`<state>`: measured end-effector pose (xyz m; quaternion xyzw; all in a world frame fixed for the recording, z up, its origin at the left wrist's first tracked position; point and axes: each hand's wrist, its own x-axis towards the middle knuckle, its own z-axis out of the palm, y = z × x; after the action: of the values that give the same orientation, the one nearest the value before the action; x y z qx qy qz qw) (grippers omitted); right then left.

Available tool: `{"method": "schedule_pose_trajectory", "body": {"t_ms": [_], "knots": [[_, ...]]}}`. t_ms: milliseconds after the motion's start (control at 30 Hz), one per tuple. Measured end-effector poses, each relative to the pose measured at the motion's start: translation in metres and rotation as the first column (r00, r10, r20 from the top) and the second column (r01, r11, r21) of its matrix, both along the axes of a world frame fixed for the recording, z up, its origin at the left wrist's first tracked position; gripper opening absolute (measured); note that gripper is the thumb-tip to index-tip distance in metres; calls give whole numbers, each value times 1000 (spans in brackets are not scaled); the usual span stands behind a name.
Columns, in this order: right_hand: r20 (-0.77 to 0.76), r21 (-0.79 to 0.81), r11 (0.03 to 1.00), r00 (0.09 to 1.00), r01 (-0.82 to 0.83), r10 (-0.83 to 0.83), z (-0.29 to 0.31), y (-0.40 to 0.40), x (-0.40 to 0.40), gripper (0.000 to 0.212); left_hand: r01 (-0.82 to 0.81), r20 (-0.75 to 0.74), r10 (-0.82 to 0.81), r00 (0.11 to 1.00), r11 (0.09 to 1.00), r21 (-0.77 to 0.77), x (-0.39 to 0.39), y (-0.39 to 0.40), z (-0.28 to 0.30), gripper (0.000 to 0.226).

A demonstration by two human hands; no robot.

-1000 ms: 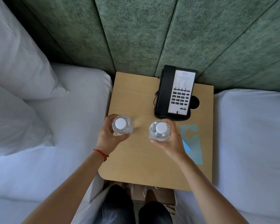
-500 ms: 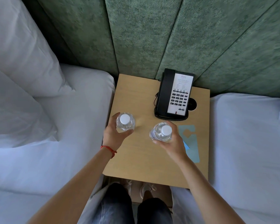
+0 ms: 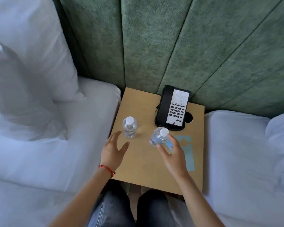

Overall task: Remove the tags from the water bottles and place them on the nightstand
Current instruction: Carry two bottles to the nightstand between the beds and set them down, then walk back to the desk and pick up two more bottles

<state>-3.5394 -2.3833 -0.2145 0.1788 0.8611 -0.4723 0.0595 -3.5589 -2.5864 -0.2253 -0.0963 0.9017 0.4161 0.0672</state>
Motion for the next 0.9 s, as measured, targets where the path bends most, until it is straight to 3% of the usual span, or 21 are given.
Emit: {"method": "schedule_pose_trajectory", "body": {"t_ms": [300, 467, 633, 900], "knots": [[-129, 258, 909, 920, -329, 369, 28, 1, 9, 50, -74, -23, 71, 997, 978, -193, 55, 11, 27, 55], [-132, 355, 758, 774, -547, 620, 33, 12, 17, 51, -187, -65, 176, 982, 947, -259, 89, 29, 32, 58], [-33, 377, 577, 612, -724, 790, 29, 10, 23, 54, -356, -79, 349, 934, 885, -301, 142, 31, 33, 59], [-57, 354, 331, 333, -875, 941, 38, -57, 67, 55, -613, -104, 623, 775, 702, -364, 254, 19, 47, 56]]}}
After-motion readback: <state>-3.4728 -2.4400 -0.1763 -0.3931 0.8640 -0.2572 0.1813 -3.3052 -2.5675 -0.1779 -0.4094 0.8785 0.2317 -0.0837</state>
